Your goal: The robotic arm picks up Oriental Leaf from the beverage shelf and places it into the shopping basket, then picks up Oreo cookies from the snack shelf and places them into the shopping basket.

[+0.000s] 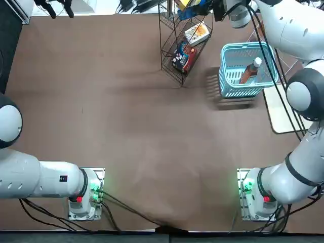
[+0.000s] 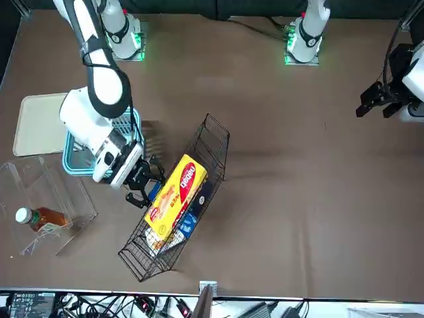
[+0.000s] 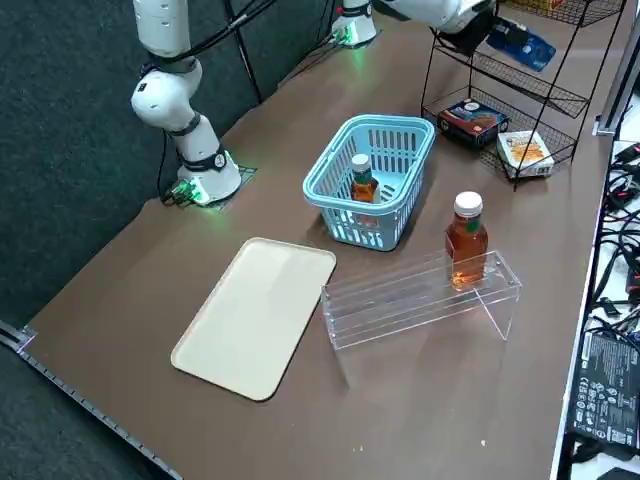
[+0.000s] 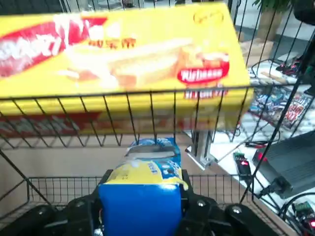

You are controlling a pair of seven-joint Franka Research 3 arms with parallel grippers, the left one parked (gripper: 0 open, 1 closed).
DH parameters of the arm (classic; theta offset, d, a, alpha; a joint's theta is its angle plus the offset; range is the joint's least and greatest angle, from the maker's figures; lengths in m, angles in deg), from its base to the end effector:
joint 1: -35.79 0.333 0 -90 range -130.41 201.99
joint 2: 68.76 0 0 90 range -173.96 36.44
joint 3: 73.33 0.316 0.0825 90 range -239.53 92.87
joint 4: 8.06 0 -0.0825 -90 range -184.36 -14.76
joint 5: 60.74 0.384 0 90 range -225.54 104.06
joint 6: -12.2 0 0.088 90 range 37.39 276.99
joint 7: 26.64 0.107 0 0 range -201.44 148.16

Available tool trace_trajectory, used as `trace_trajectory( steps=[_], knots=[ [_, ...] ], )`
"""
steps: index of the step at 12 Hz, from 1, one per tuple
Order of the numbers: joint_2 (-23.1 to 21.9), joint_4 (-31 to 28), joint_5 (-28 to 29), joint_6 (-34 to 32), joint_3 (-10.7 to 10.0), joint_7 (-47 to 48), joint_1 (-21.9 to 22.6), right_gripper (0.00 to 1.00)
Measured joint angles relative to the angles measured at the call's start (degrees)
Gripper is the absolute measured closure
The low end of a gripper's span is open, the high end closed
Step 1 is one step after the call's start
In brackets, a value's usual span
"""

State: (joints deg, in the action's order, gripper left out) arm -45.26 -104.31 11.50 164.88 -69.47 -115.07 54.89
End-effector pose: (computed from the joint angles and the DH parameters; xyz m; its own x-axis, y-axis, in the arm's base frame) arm 0.6556 0.2412 0.4113 0.3490 0.4266 0.8344 0.8083 -0.5876 -0.0376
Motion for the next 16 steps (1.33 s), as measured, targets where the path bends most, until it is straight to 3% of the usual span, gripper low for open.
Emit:
trace_trajectory(
  steps=[8,16],
  knots=[
    [-2.82,-1.91,0.14,0.21,-0.46,0.02,-0.35,0.49],
    [-18.53,-18.19,0.36,0.7,-0.97,-0.04,-2.69,0.49]
  ],
)
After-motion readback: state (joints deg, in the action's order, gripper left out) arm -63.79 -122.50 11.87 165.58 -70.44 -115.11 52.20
